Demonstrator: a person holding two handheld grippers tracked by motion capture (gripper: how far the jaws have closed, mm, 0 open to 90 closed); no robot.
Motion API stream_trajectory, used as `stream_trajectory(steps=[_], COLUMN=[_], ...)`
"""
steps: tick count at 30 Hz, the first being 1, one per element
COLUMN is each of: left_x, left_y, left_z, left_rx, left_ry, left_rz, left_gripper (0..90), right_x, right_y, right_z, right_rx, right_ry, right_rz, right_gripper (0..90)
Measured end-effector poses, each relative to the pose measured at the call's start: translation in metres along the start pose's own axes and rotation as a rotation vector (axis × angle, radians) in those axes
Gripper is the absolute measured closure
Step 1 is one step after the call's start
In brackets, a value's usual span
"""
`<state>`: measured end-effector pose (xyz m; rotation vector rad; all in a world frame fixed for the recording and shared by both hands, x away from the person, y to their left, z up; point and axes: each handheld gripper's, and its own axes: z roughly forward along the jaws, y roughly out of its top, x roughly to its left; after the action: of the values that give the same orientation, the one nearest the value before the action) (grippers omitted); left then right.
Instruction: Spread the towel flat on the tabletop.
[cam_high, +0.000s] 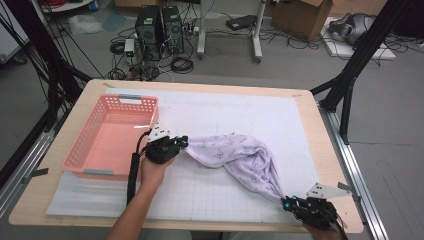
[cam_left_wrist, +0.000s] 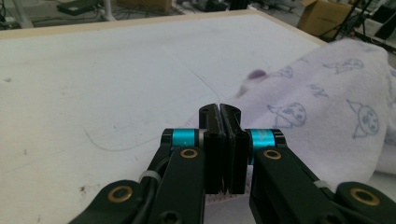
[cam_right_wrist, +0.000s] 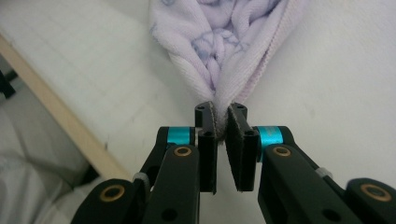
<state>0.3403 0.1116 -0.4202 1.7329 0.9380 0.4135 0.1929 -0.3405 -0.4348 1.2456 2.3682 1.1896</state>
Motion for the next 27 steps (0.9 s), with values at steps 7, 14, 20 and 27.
stream_trajectory(steps=[7, 14, 20, 27], left_x=[-0.004, -0.004, -0.005, -0.001], left_y=[-0.004, -0.006, -0.006, -0.004], left_z=[-0.002, 0.002, 0.003, -0.001], left_rx=[-0.004, 0.005, -0.001, -0.024], left_ry=[-0.031, -0.034, -0.036, -0.037], left_rz=[0.006, 0.004, 0.004, -0.007], left_gripper=[87.7, 87.7, 87.7, 87.7], right_x=[0.003, -0.018, -0.026, -0.020], right_y=[0.018, 0.077, 0.103, 0.085], right_z=[-0.010, 0.039, 0.093, 0.075], right_rx=[-0.145, -0.154, -0.115, -0.029], right_ry=[-0.101, -0.162, -0.096, -0.011], right_rz=[-0.057, -0.044, -0.065, -0.089], right_gripper=[62.1, 47.1, 52.6, 75.7])
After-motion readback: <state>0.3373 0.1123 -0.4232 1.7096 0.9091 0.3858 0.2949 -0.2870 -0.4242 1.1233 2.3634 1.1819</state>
